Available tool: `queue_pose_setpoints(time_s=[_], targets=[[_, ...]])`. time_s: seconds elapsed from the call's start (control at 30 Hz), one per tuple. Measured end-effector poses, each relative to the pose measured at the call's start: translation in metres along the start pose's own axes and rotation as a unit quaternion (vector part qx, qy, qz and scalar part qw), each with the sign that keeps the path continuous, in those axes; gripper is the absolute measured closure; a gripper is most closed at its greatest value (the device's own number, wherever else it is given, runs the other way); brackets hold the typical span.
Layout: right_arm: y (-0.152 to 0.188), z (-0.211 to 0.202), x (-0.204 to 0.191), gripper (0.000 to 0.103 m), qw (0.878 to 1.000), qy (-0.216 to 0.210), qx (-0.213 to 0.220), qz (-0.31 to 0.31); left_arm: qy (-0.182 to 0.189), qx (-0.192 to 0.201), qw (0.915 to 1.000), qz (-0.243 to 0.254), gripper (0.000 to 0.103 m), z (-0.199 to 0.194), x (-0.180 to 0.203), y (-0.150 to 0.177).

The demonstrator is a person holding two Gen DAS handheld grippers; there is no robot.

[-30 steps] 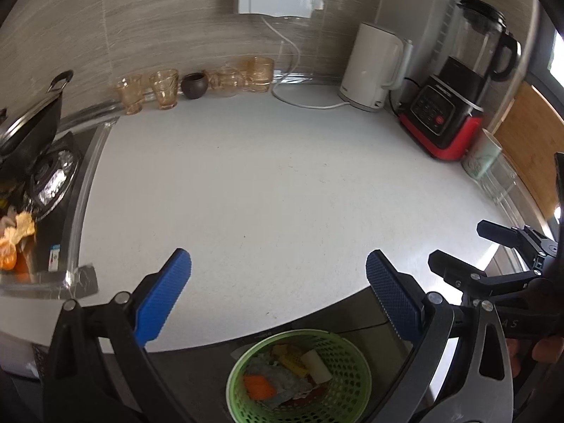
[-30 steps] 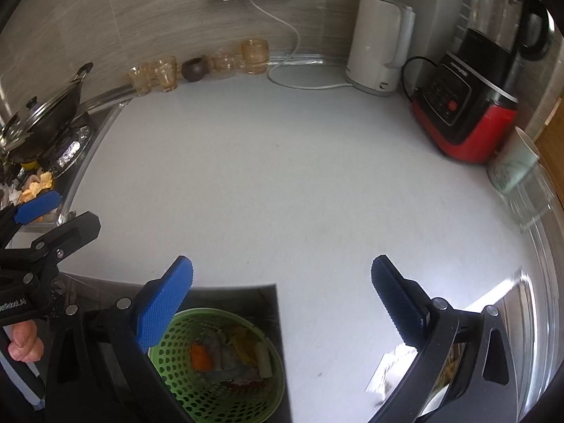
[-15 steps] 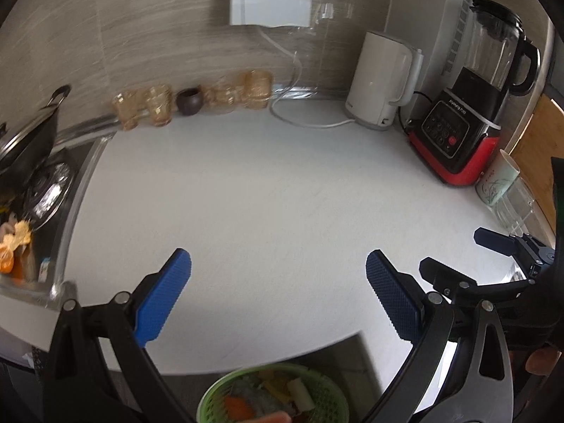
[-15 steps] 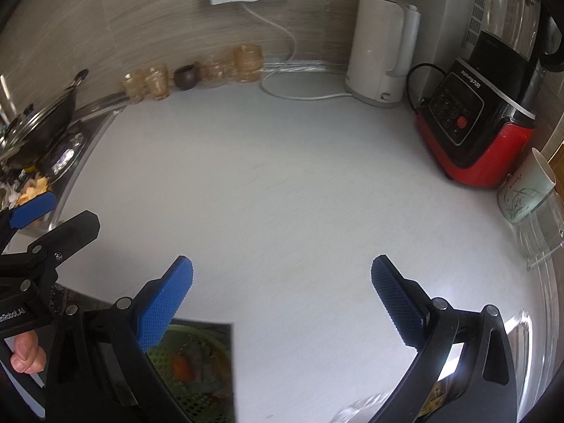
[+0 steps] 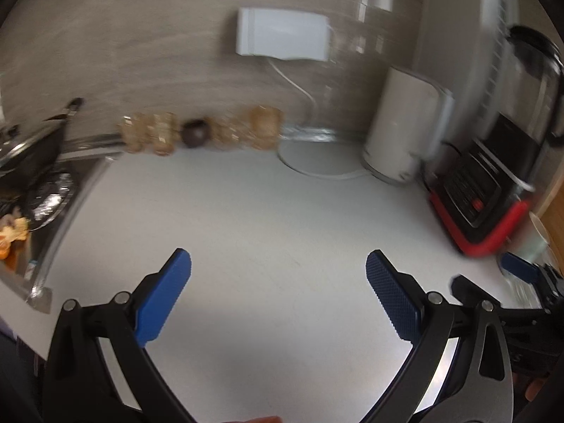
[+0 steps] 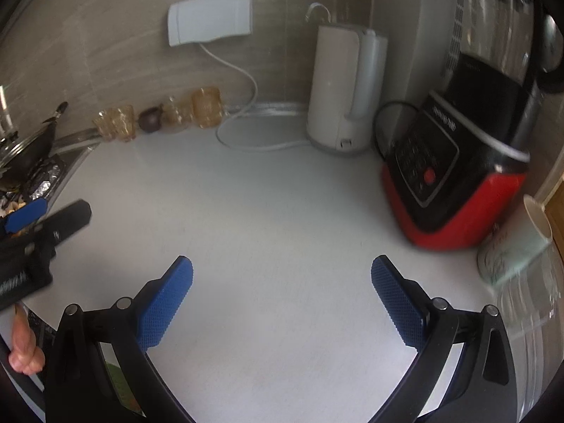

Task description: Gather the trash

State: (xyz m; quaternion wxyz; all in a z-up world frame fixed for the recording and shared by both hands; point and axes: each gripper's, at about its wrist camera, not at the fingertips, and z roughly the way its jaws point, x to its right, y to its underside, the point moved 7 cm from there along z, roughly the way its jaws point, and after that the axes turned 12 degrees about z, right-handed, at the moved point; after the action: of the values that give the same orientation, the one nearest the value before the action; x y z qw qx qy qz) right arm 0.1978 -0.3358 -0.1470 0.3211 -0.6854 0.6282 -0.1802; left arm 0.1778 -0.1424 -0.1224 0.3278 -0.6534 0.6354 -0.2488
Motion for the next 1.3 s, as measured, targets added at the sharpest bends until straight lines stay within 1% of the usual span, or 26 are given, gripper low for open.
queue_pose_setpoints(time_s=[0.03,0.17,0.33,1.3], targets=[[-0.002,0.000,-0.001,0.002,1.000,-0.006,0.002,-0.001,-0.011,0.000,0.9999,-0.006,0.008,0.000,-0.006,-0.001],[-0.007,0.004,-0.010,0.002,1.000,-0.030,0.003,-0.006,-0.034,-0.009,0.9990,-0.027,0.008,0.002,-0.026,-0.002],[-0.007,0.008,-0.019,0.003,0.999,-0.035,-0.001,-0.014,-0.044,-0.019,0.9980,-0.042,0.008,0.004,-0.041,0.004],[-0.002,0.003,-0.026,0.002,0.999,-0.032,-0.004,-0.020,-0.045,-0.021,0.9982,-0.035,0.008,-0.004,-0.042,0.010]])
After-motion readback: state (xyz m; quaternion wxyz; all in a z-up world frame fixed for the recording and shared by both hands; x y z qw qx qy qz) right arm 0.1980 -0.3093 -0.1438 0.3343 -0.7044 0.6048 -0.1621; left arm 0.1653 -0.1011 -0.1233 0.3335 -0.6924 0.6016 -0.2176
